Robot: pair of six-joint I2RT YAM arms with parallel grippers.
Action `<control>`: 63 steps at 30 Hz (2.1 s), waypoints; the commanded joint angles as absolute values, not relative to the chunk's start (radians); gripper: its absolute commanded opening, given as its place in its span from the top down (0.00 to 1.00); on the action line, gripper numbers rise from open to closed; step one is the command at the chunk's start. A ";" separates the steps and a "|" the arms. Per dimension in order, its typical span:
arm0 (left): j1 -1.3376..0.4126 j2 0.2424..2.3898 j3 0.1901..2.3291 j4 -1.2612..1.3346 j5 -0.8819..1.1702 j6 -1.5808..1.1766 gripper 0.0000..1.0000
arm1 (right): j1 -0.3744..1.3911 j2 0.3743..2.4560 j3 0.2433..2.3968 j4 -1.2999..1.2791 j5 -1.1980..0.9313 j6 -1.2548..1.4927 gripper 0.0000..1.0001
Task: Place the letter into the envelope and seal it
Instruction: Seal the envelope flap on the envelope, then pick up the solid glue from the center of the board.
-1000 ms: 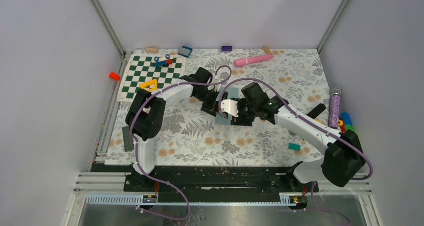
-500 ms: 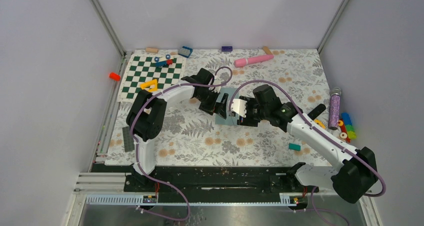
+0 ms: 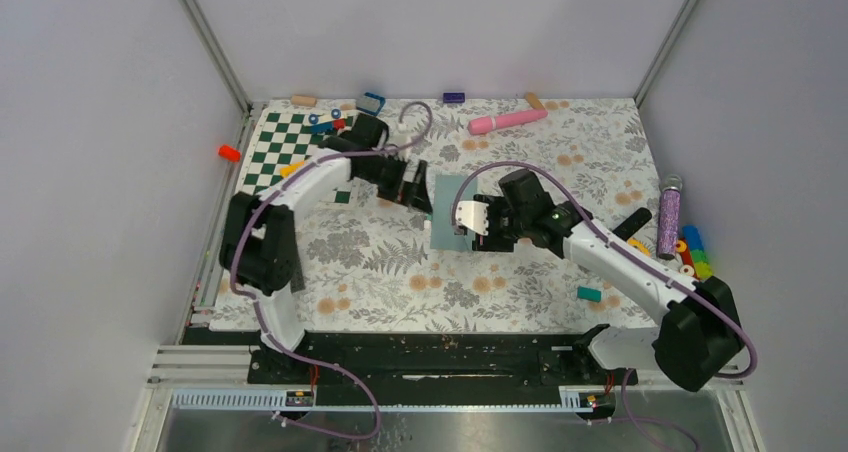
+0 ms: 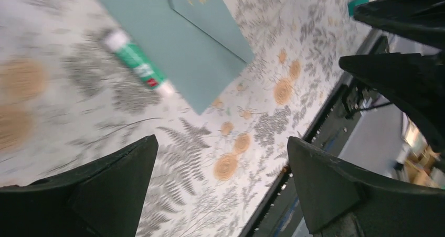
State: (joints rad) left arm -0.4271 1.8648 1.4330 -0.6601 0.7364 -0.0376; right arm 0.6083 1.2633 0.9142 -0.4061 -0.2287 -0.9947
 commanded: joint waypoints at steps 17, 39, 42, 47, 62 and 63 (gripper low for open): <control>-0.044 1.684 1.302 -0.823 0.702 0.278 0.01 | 0.621 1.846 1.456 -0.352 -0.031 -1.964 0.40; -0.534 2.120 1.891 -0.943 0.020 -0.117 0.01 | 0.293 1.308 1.202 -0.484 -0.317 -1.107 0.40; -0.579 2.156 1.909 -0.952 -0.045 -0.121 0.01 | 0.268 1.188 1.116 -0.438 -0.321 -1.062 0.39; -0.620 2.187 1.910 -0.953 -0.105 -0.128 0.03 | 0.268 1.026 1.020 -0.396 -0.369 -0.984 0.38; -0.629 2.313 1.956 -0.959 -0.009 -0.147 0.38 | 0.267 0.997 0.969 -0.396 -0.440 -0.914 0.39; -0.629 2.318 1.957 -0.960 -0.005 -0.146 0.42 | 0.267 0.999 0.971 -0.397 -0.441 -0.910 0.39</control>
